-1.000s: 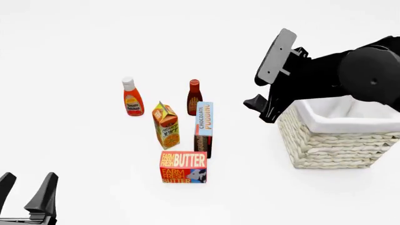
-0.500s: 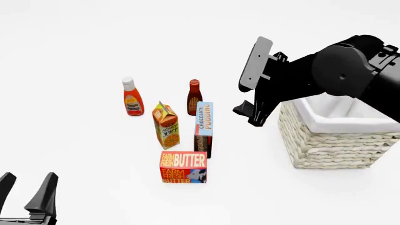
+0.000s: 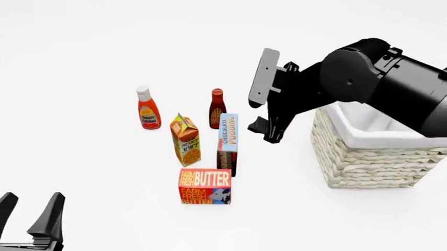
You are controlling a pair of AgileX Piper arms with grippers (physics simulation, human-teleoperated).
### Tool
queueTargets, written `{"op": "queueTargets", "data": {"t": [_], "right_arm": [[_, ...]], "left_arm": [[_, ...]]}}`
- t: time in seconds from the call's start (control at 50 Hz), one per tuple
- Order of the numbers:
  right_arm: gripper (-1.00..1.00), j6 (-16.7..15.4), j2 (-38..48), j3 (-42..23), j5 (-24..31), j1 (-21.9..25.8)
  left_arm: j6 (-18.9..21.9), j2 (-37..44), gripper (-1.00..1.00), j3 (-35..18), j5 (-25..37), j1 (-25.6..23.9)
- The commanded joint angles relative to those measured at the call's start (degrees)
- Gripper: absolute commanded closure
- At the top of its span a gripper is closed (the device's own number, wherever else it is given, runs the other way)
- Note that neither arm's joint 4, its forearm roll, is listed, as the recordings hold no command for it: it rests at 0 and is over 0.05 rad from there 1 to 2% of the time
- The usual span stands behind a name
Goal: Pick the butter and place it in the basket.
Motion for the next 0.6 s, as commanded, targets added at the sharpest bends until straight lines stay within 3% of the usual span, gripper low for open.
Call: {"op": "queueTargets", "data": {"t": [0.02,0.6], "right_arm": [[-1.0,-1.51,4.48,-3.78,1.69,2.17],[-1.0,-1.62,8.33,-7.37,3.24,5.31]], "left_arm": [[0.0,0.0,-1.0,0.0,0.0,0.0],[0.0,0.0,-1.0,0.0,0.0,0.0]]}}
